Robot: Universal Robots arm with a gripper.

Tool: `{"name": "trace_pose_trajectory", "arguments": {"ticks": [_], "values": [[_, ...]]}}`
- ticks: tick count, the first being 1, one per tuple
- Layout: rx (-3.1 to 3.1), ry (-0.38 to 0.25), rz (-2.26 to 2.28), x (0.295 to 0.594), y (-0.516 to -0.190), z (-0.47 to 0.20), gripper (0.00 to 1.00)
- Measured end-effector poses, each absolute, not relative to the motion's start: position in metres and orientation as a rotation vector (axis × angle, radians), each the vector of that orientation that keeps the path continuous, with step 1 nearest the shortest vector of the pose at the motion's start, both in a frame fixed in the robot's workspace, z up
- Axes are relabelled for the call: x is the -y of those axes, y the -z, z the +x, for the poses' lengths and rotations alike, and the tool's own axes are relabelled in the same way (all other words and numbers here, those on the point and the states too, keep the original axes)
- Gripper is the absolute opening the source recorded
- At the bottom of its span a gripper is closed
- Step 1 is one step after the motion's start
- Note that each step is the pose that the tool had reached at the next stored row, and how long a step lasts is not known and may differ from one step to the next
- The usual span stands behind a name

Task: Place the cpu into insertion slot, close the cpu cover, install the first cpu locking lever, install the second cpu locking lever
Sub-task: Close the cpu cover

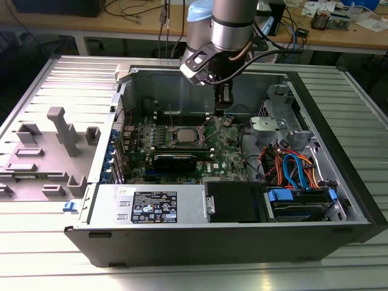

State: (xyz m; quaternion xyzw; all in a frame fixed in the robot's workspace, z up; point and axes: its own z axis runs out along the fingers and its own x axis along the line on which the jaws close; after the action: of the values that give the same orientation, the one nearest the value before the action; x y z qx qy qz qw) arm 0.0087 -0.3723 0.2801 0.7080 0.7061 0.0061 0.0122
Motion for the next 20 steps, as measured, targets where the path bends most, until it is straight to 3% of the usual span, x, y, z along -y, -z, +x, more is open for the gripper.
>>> {"name": "trace_pose_trajectory", "arguments": {"ticks": [20], "values": [[-2.201, -0.019, 2.207, 0.372, -0.28, 0.022, 0.11]]}}
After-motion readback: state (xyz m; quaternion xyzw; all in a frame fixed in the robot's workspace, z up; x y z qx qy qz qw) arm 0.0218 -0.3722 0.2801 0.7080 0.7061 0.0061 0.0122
